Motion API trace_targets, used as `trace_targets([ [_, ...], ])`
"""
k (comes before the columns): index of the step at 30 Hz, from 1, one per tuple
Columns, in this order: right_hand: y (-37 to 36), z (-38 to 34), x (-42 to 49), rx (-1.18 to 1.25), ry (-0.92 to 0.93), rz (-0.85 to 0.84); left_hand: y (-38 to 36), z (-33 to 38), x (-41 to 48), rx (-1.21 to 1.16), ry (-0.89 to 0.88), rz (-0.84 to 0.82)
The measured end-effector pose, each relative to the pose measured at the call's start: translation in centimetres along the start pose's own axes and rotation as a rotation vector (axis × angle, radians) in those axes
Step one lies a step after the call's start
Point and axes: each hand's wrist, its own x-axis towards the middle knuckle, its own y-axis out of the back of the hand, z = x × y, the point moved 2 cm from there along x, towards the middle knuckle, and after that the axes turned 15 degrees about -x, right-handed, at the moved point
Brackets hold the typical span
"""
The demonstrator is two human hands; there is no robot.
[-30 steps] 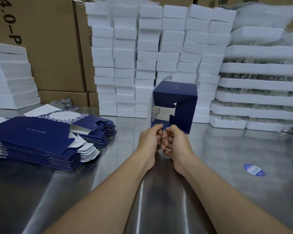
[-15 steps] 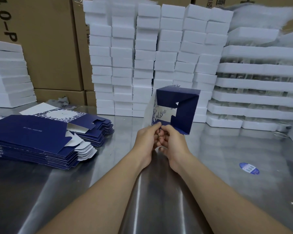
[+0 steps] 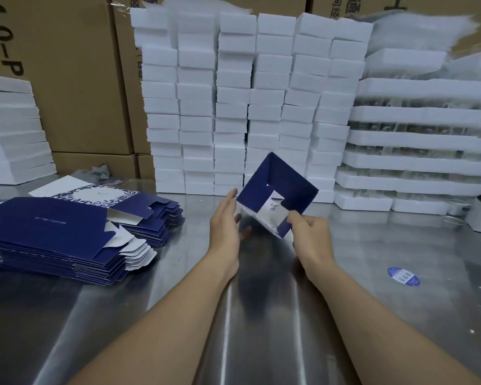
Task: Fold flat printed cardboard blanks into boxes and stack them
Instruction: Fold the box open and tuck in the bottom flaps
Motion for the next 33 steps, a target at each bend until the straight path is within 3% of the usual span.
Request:
trace_targets([
  [13,-0.2,0.8,1.1,-0.015,-0.156,0.131,0.3,-0.1,-0.4,0.180,-0.220,-0.009],
  [24,-0.1,-0.1,0.3,0.181,-0.042,0.088,-0.2,-0.1,-0.2,0.259,-0.147,-0.057],
  [33,-0.2,0.2,0.5,0.201,0.026,0.084,0.1,-0.4,-0.2,0.249,-0.072,-0.093],
])
